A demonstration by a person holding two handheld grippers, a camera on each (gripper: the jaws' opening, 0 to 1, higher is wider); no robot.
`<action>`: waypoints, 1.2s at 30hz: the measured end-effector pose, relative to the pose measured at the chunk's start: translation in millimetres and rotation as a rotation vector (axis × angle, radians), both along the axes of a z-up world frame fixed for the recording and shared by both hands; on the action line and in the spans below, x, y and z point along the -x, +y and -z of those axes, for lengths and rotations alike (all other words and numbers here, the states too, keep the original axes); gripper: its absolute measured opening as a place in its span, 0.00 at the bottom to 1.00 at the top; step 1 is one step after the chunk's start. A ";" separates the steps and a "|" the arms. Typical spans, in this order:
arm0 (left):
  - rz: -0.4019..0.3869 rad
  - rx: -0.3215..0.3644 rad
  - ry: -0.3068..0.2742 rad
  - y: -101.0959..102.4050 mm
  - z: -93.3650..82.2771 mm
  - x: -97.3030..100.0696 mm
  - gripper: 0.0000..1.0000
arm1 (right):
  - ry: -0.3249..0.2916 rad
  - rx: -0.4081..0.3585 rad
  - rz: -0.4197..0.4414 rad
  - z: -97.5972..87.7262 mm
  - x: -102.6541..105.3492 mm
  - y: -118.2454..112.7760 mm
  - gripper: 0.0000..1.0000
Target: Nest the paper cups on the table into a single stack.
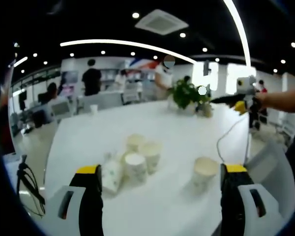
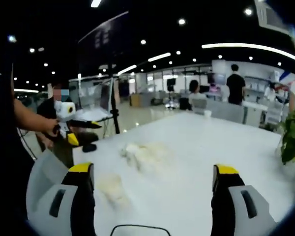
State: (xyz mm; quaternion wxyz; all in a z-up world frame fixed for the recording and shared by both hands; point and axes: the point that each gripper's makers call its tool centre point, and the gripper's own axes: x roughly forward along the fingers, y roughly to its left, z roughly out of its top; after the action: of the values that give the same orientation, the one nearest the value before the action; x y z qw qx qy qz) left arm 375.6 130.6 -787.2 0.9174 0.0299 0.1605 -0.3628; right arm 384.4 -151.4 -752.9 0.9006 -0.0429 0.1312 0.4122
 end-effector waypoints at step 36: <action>0.001 0.012 -0.034 4.5 13.2 6.1 0.98 | -0.083 0.005 -0.040 39.2 -29.7 22.1 0.98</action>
State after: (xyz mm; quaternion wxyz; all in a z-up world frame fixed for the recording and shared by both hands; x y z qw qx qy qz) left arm 369.5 135.1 -800.4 0.9200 0.0305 0.1428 -0.3637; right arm 414.1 -129.3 -792.0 0.8968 -0.0647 0.0937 0.4276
